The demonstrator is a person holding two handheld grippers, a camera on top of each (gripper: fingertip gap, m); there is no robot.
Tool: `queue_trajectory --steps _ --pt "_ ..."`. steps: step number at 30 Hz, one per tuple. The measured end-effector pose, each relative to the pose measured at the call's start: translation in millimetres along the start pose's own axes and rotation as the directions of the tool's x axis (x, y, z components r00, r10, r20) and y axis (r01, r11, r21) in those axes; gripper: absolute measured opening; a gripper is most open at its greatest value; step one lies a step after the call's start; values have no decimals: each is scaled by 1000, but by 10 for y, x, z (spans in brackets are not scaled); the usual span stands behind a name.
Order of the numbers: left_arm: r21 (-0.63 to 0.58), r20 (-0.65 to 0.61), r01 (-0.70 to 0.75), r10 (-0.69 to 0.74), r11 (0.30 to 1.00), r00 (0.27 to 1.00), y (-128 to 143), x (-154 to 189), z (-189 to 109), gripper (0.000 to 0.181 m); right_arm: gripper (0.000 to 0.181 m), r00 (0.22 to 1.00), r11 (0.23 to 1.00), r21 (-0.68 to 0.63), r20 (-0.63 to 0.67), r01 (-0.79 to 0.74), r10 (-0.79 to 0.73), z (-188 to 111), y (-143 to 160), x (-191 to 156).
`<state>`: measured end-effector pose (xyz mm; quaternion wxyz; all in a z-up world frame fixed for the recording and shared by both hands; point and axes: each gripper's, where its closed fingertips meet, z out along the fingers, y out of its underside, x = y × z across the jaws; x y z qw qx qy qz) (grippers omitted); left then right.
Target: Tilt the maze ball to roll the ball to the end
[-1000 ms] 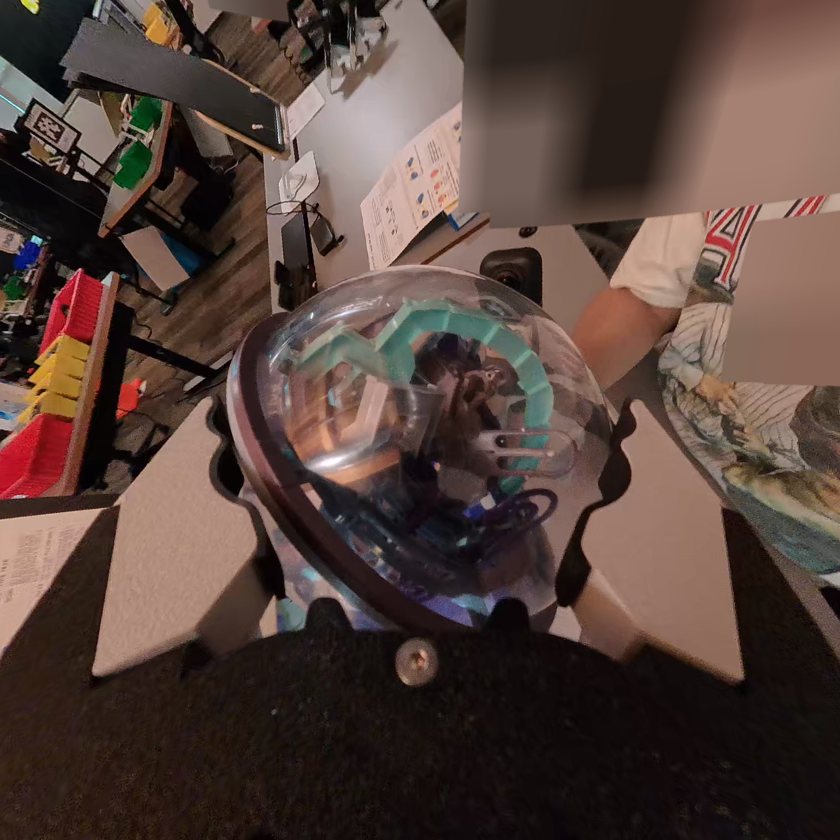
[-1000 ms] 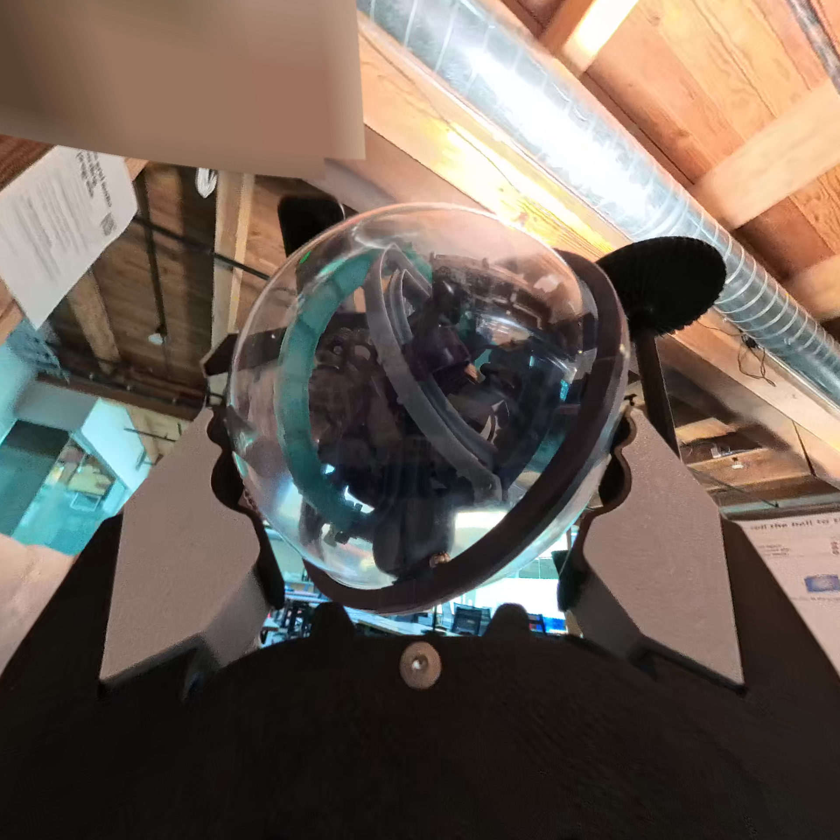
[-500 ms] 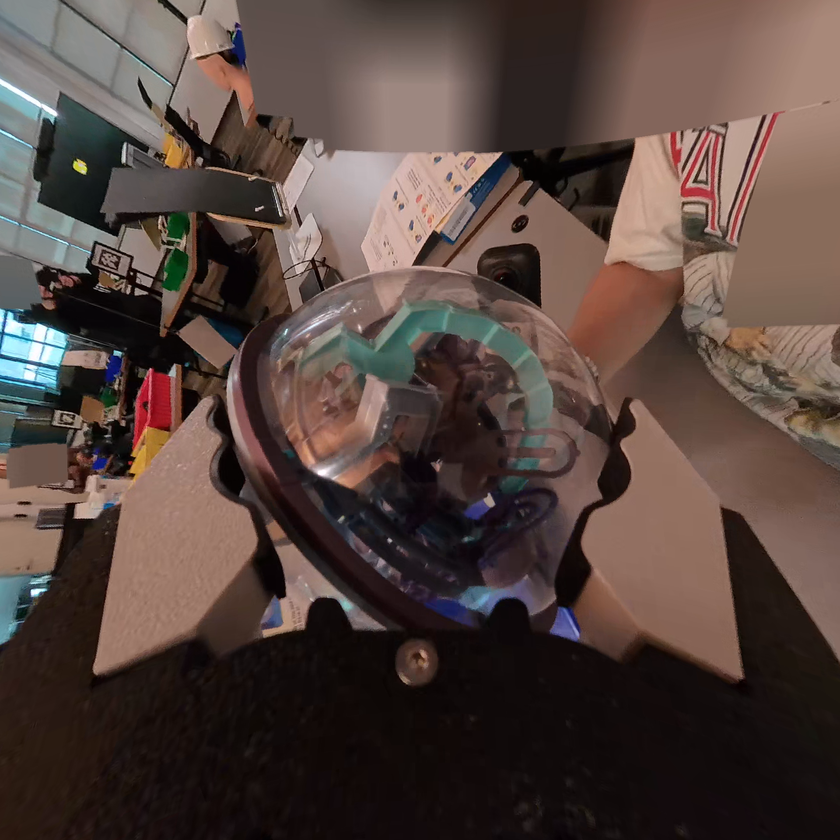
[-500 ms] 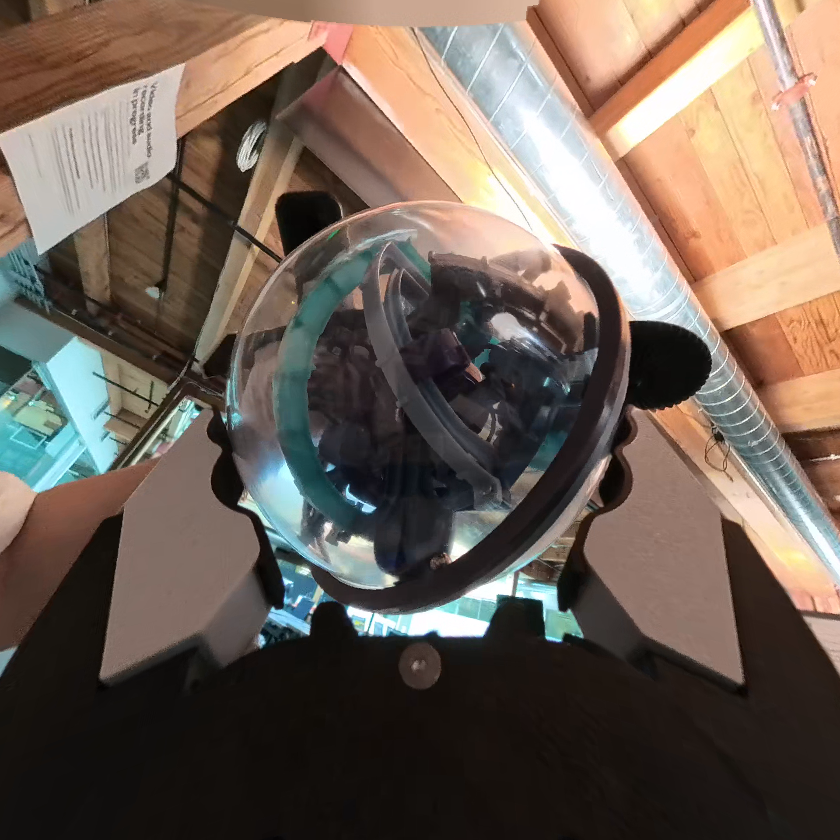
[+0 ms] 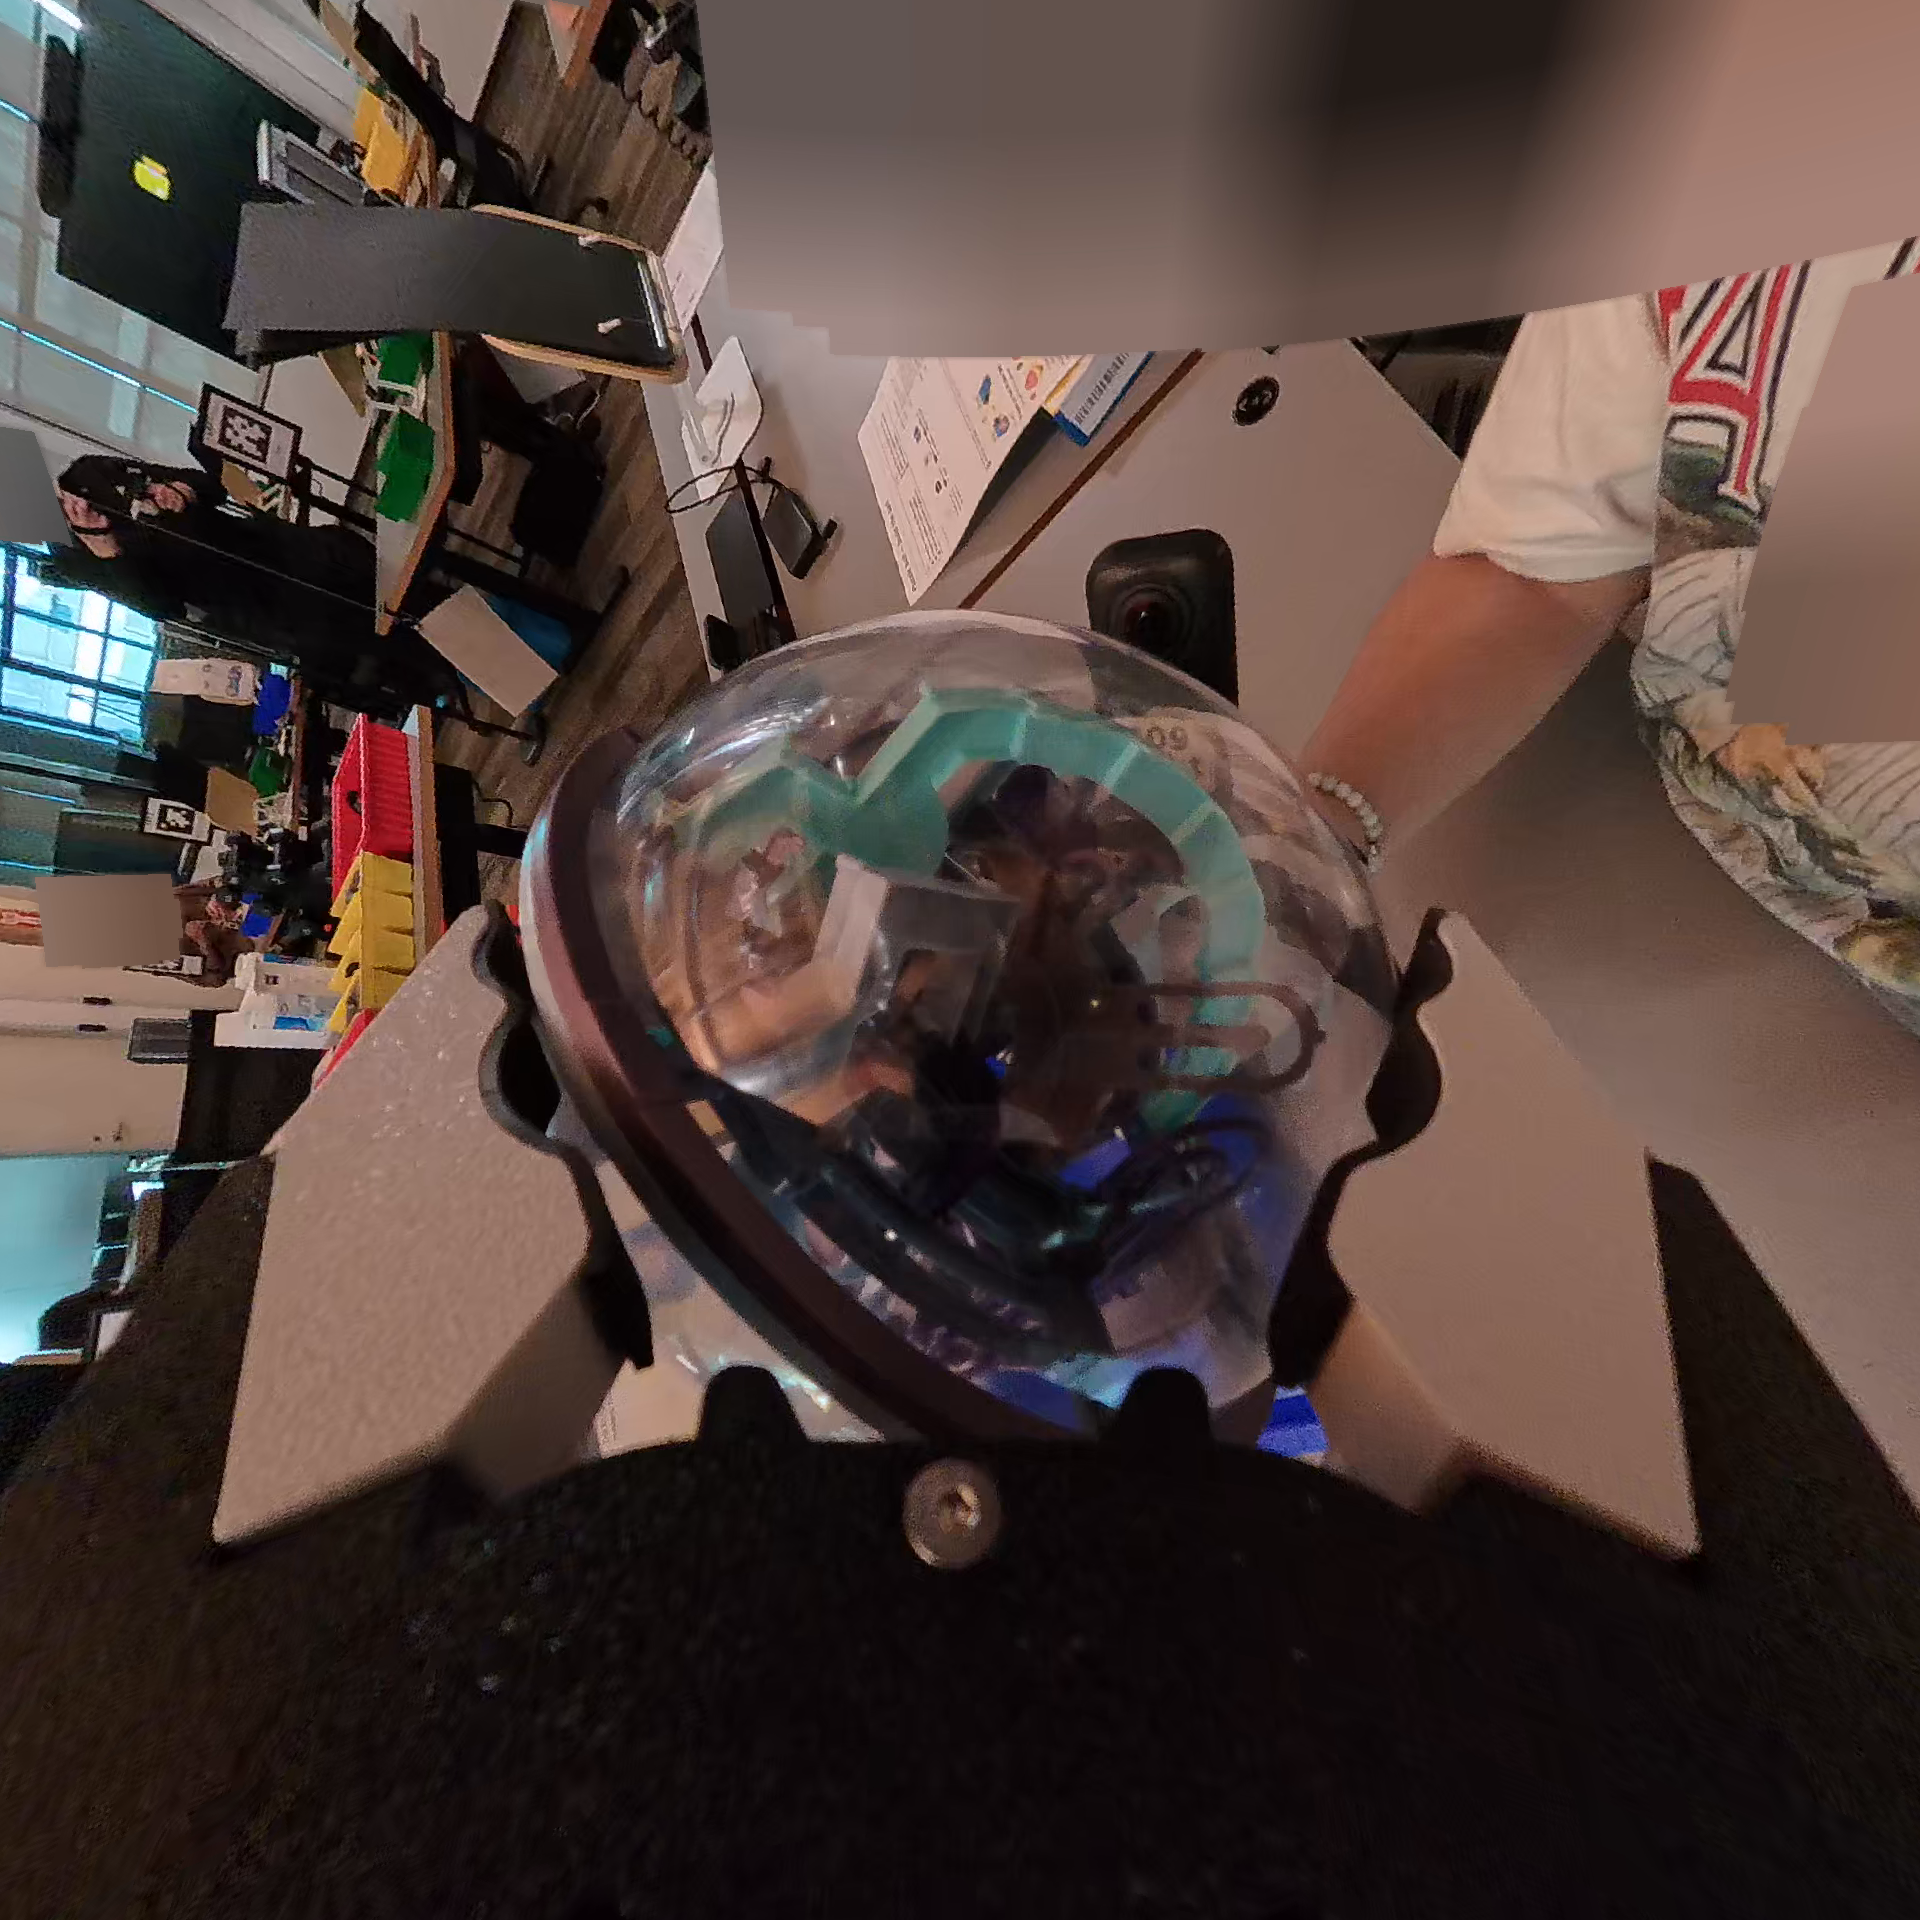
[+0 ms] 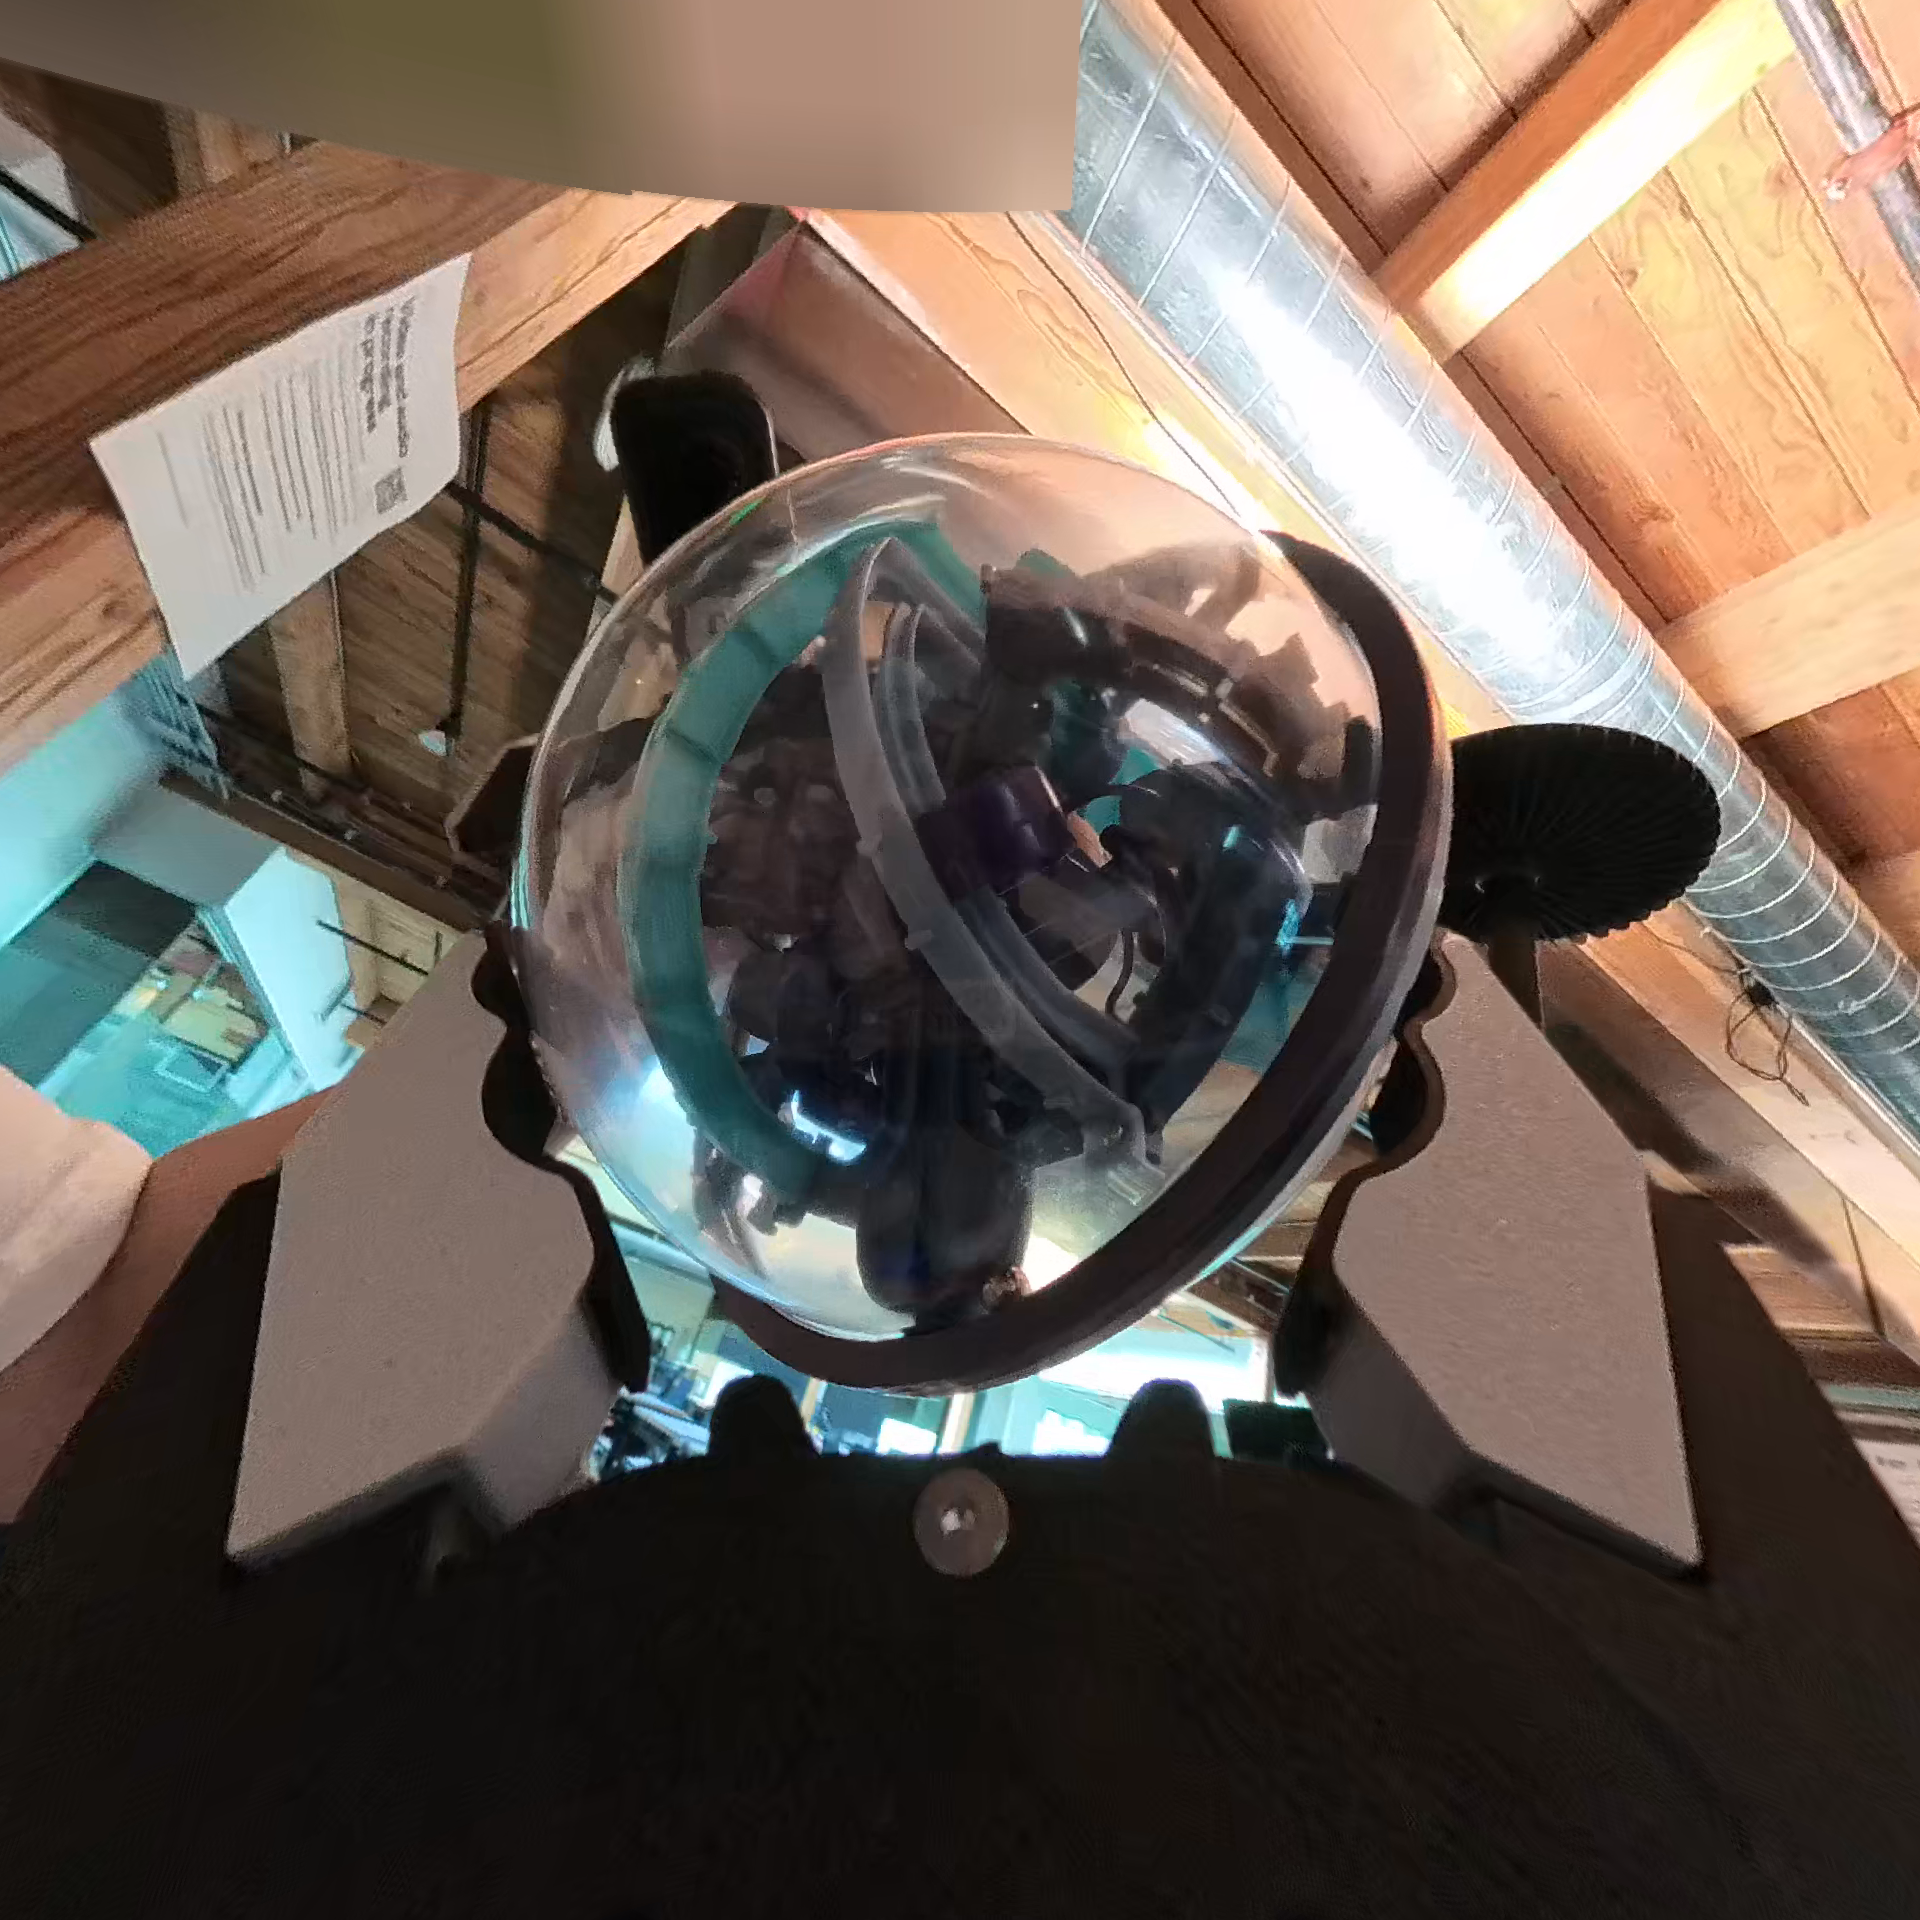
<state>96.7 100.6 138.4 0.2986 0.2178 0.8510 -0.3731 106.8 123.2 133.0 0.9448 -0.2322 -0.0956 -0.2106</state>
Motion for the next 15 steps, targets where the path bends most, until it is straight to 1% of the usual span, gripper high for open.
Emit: queue_trajectory --steps 2,5,8,10,13,15 --pt "5 7 -29 29 1000 1000 -54 -9 -16 156 158 1000 1000 18 11 23 -23 29 -56 2" --pt "-64 20 -135 137 989 990 -127 62 -42 155 158 995 996 20 55 83 -84 64 -76 -69" --pt "-121 17 -199 202 973 979 -191 111 -48 156 159 991 993 43 72 114 -116 83 -118 -120" --pt "-146 13 -211 215 967 977 -185 89 -46 155 159 990 992 45 74 115 -118 99 -105 -99" --pt "-137 12 -190 194 972 981 -182 30 -39 155 158 993 993 65 68 95 -100 115 -117 -46" --pt "-142 20 -217 222 966 975 -208 48 -41 156 158 989 991 73 82 115 -121 117 -141 -58"
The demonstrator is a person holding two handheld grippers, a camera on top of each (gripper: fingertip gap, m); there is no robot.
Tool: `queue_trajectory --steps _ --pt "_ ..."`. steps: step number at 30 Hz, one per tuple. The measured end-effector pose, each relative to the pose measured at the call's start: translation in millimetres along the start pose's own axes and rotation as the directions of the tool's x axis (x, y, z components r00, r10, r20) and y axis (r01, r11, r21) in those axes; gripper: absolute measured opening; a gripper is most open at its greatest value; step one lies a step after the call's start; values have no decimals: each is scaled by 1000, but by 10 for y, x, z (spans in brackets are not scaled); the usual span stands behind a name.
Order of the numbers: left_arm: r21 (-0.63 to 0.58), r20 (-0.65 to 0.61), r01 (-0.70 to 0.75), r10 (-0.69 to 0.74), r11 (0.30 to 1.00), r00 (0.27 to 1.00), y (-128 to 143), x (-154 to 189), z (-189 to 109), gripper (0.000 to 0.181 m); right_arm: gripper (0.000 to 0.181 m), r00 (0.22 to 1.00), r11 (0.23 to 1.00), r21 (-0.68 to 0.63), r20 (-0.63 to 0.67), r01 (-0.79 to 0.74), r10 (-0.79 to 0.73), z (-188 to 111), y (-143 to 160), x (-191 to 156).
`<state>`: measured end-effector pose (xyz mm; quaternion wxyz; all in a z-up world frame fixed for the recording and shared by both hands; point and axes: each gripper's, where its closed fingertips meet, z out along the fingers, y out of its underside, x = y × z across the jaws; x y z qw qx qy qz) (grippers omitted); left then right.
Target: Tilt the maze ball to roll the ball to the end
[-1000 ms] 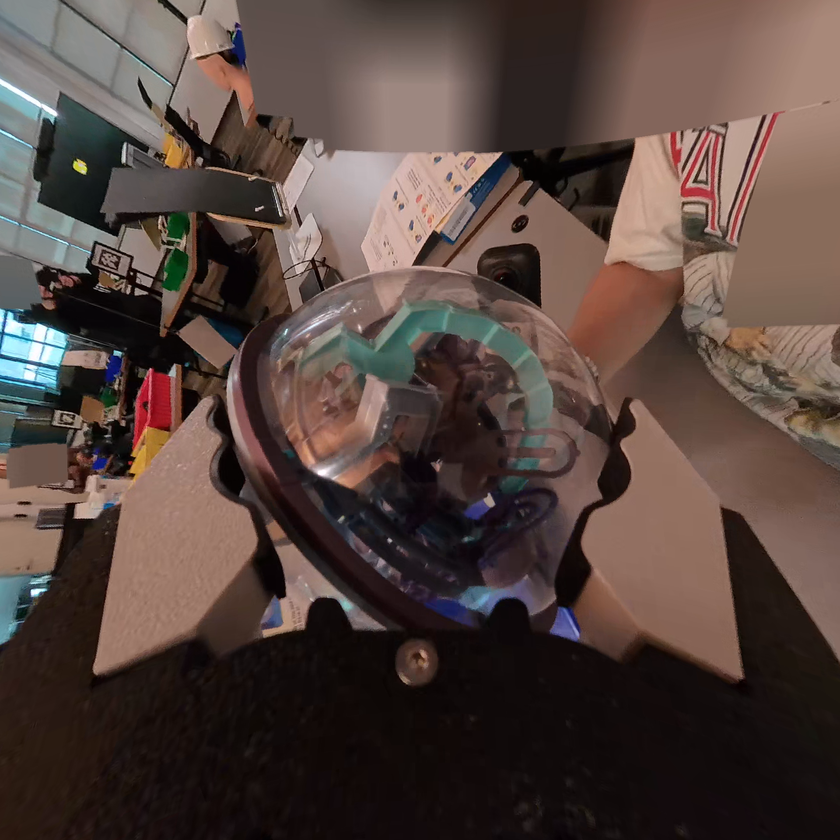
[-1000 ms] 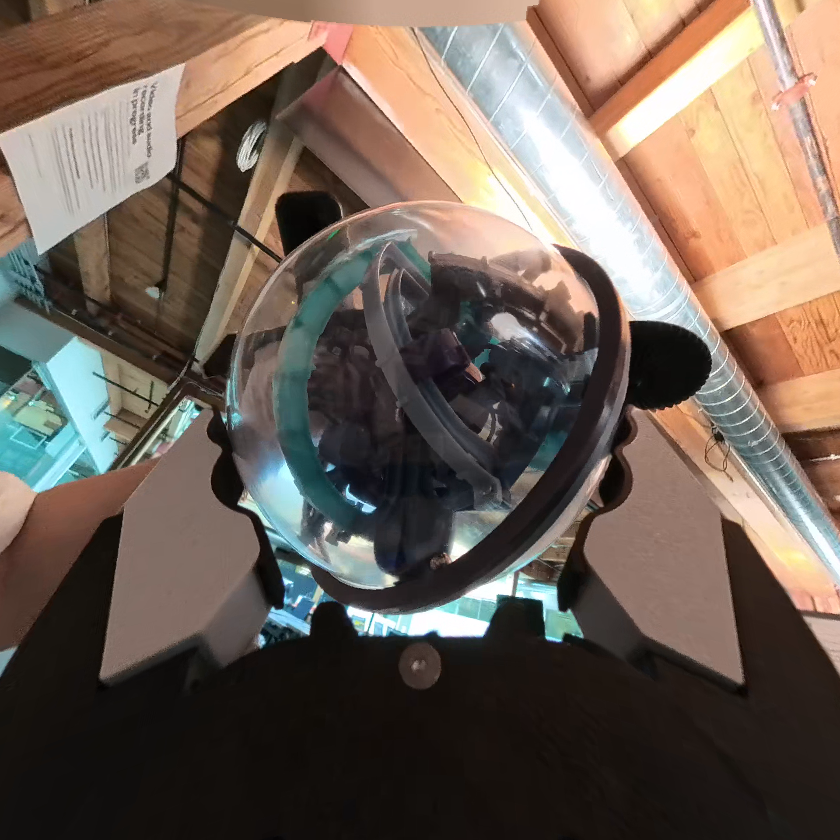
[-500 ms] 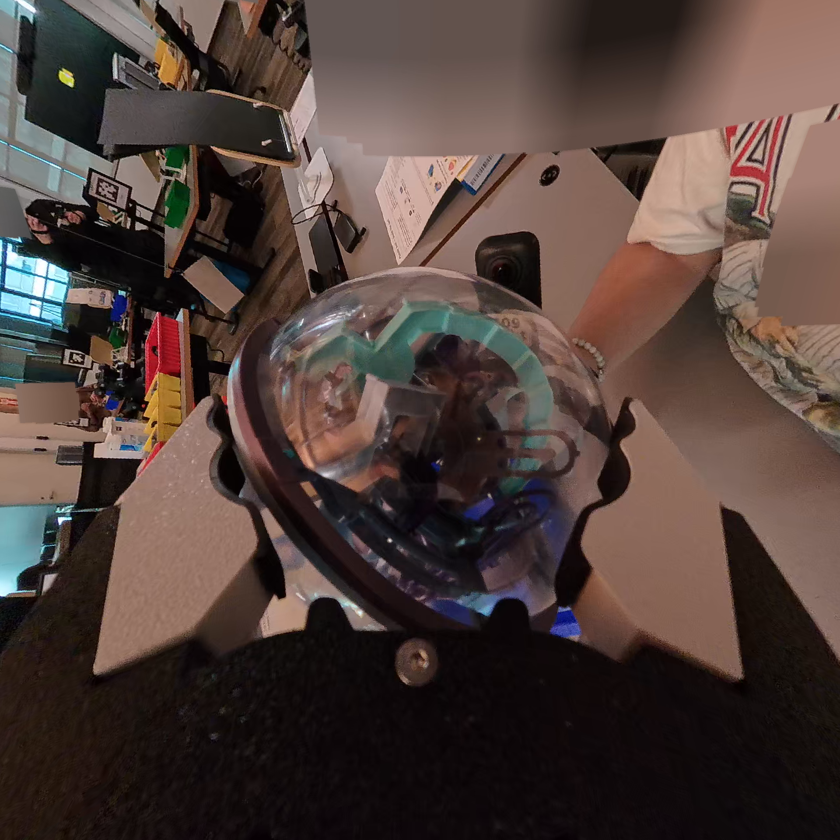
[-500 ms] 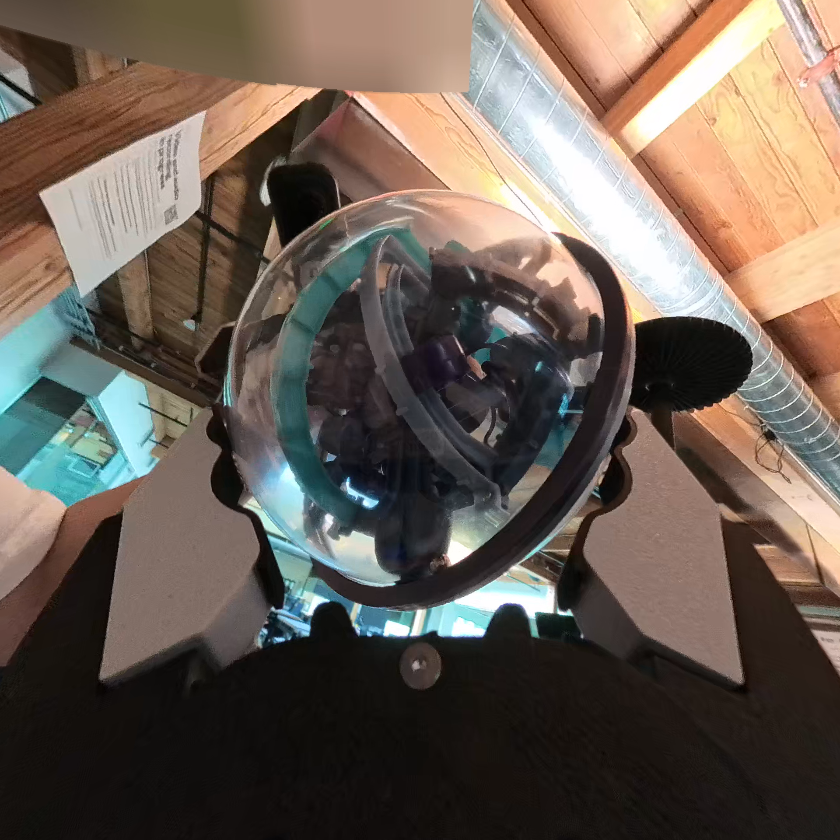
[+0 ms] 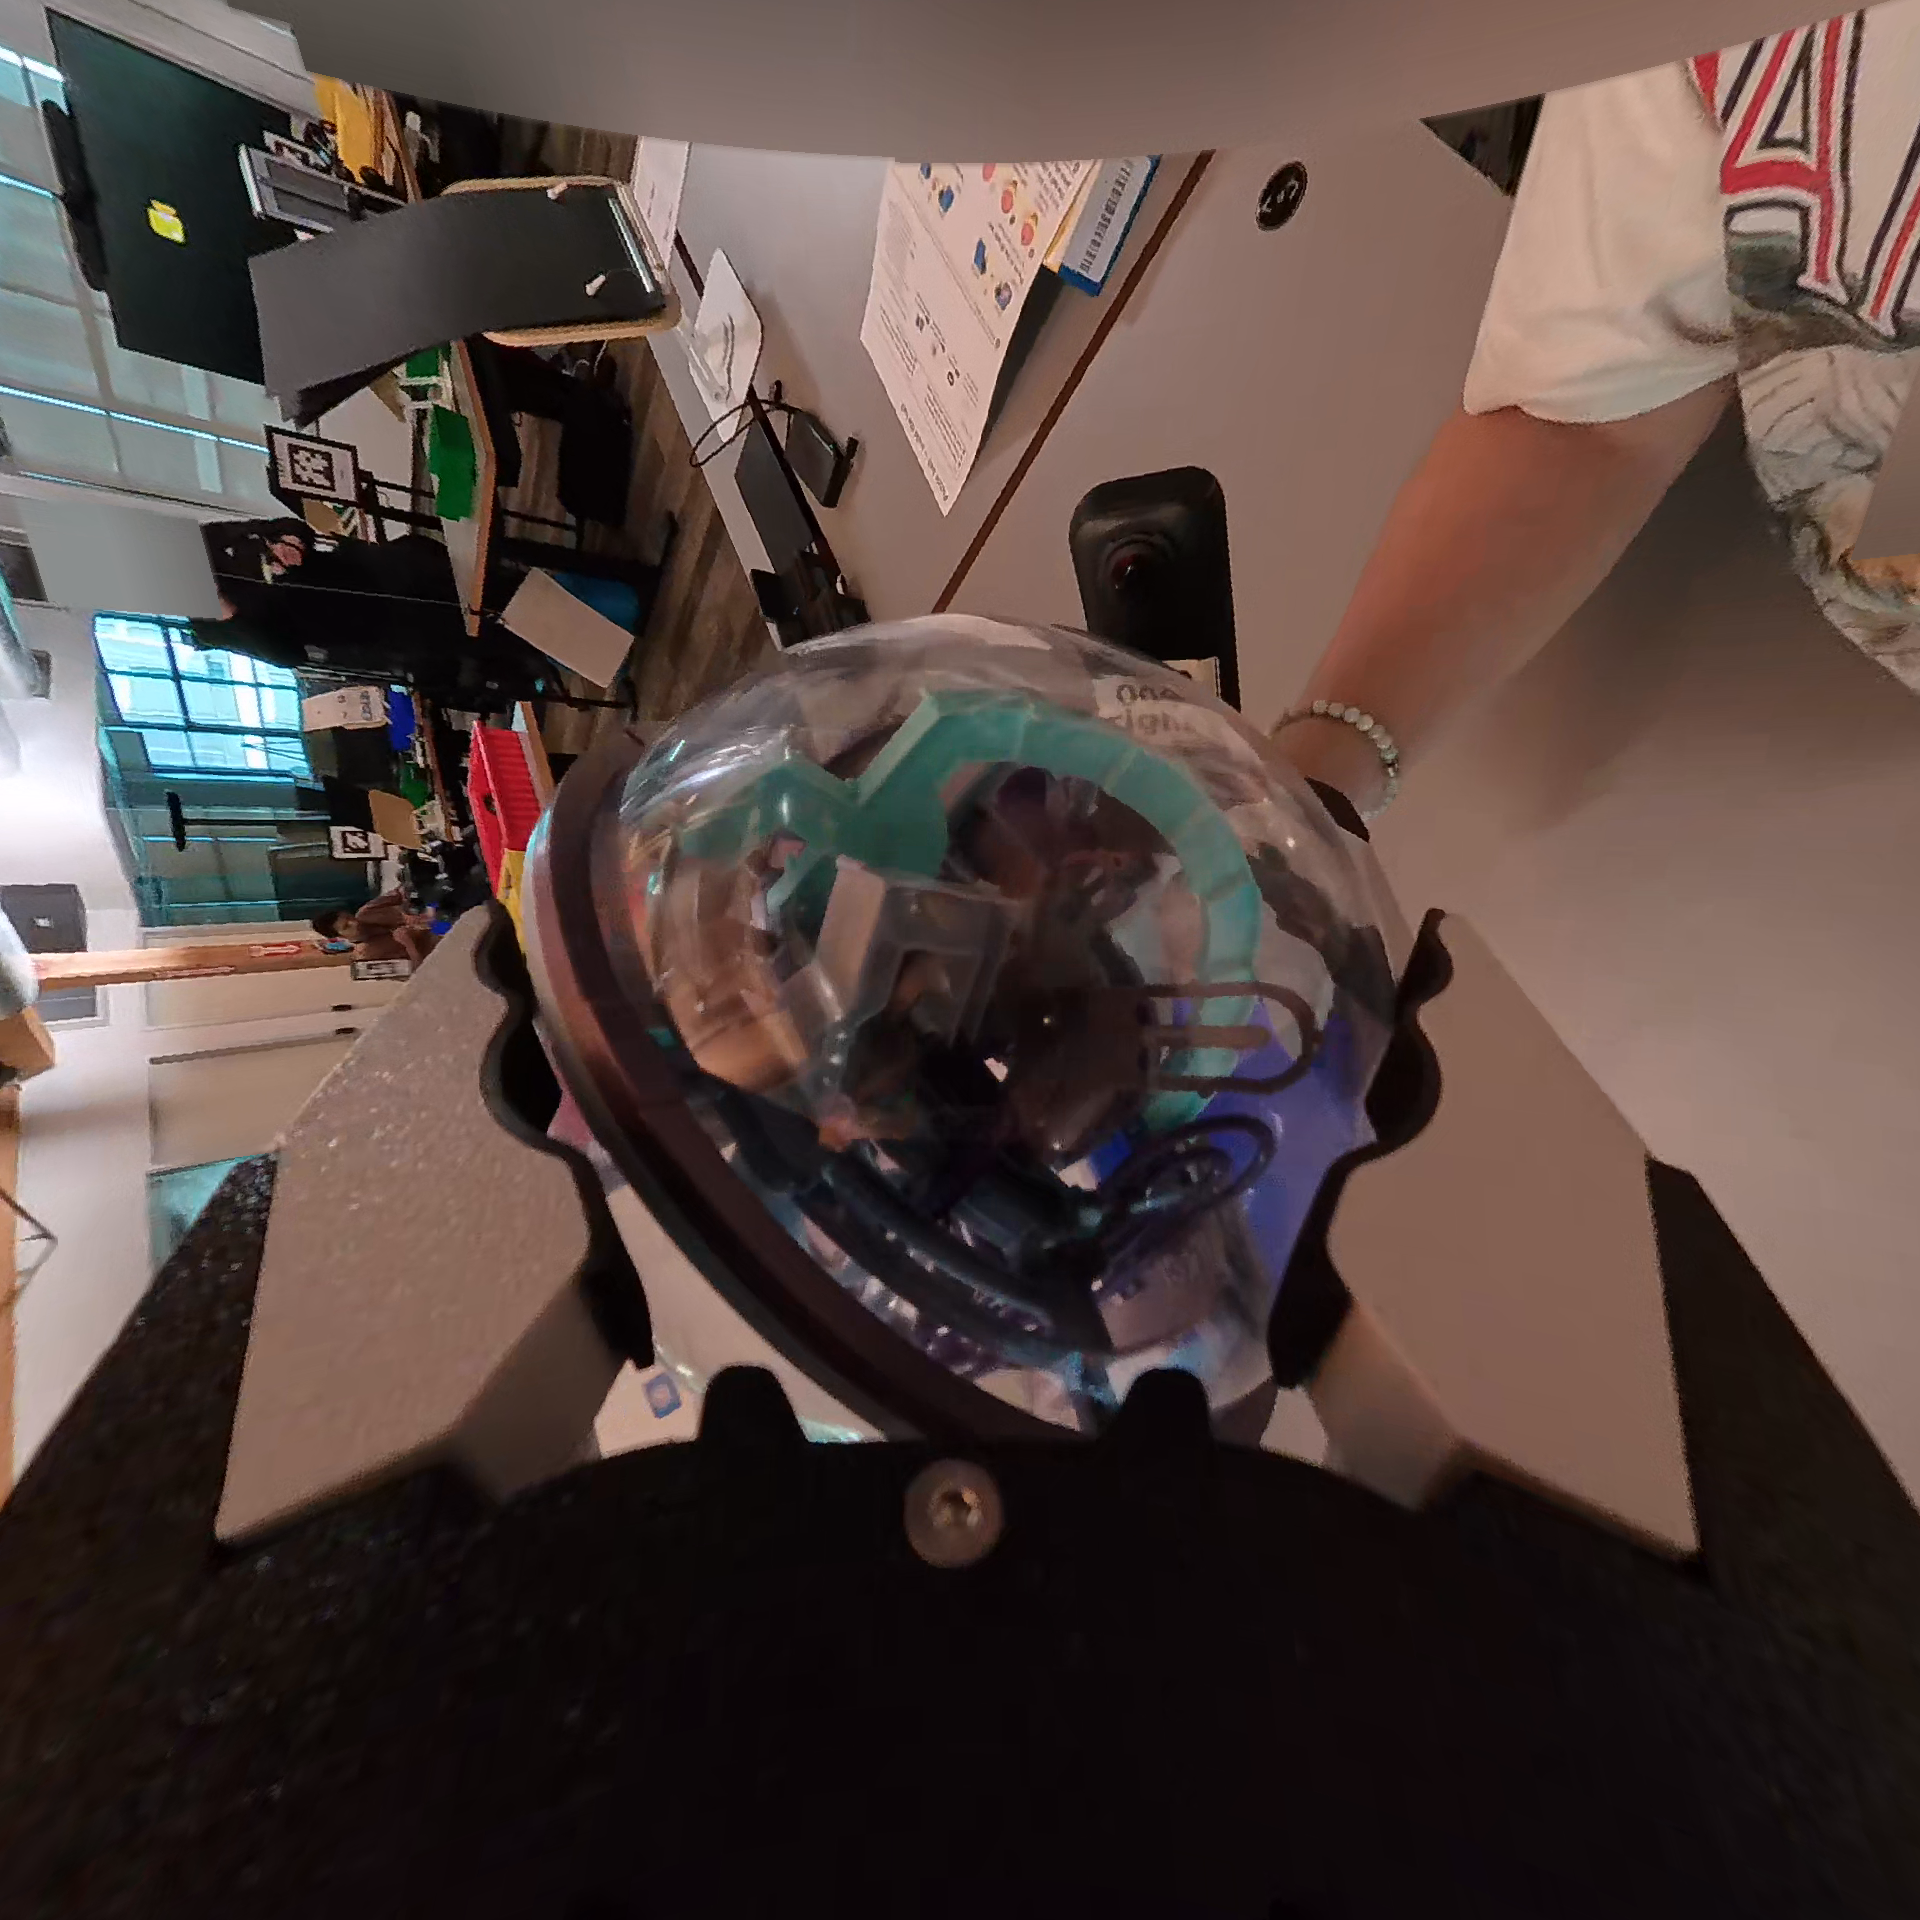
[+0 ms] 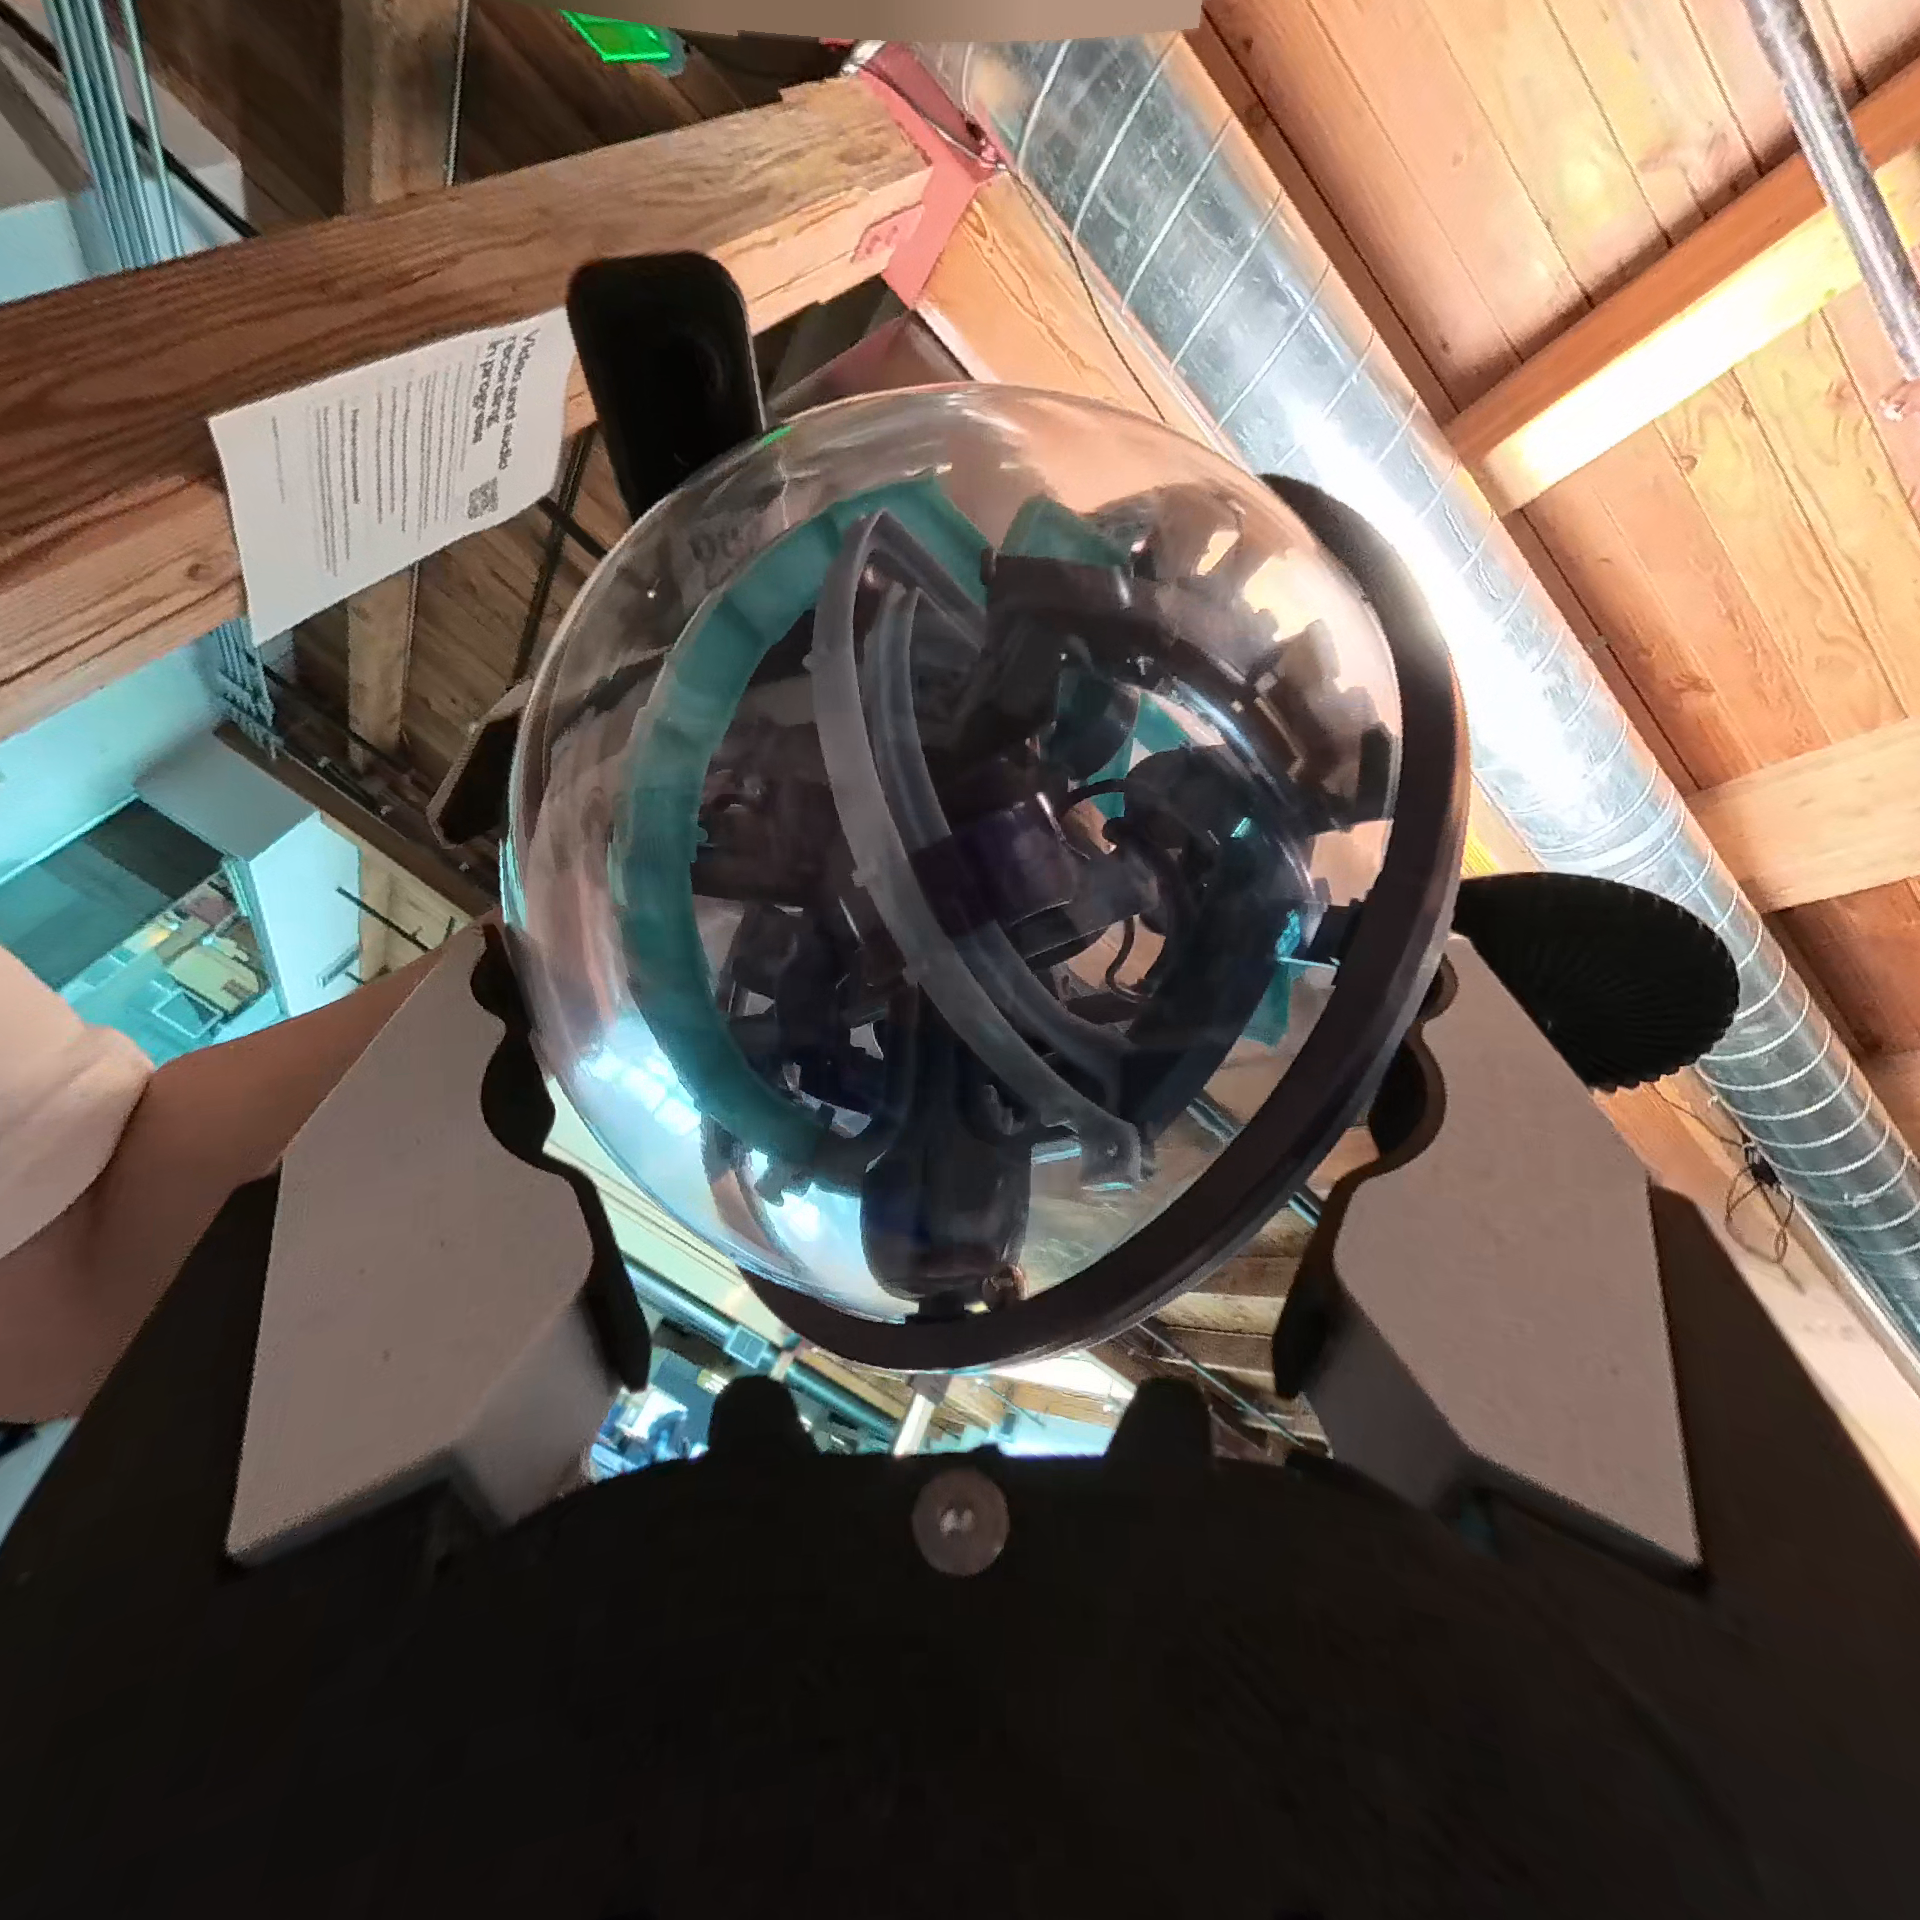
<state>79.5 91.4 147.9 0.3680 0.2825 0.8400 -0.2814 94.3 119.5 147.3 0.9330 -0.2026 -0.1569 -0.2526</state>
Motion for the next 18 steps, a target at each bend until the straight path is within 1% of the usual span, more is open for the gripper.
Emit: queue_trajectory --steps 3,6,9,10,11,13,16,18 --pt "-18 13 -53 53 998 999 -22 20 -16 155 158 999 999 -10 24 38 -38 18 0 -22" --pt "5 16 -1 1 1000 1000 20 -64 9 155 158 1000 1000 -9 16 2 -2 18 17 63" --pt "15 24 -39 39 999 999 -18 -40 21 155 158 999 999 0 30 39 -39 0 -25 49" --pt "1 17 -24 24 1000 1000 37 -63 41 155 158 999 1000 -13 25 22 -22 -7 34 80" --pt "-6 8 19 -19 1000 1000 98 -102 67 155 158 1000 1000 -22 12 -20 20 -18 90 125" --pt "4 4 82 -82 997 997 131 -141 116 155 158 997 997 -9 -5 -77 77 -58 96 177" --pt "-30 4 51 -51 998 999 153 -90 141 155 158 998 998 -35 6 -58 58 -91 145 146" --pt "-25 -7 124 -124 992 992 201 -117 157 155 158 993 992 -28 -17 -120 120 -106 172 167"
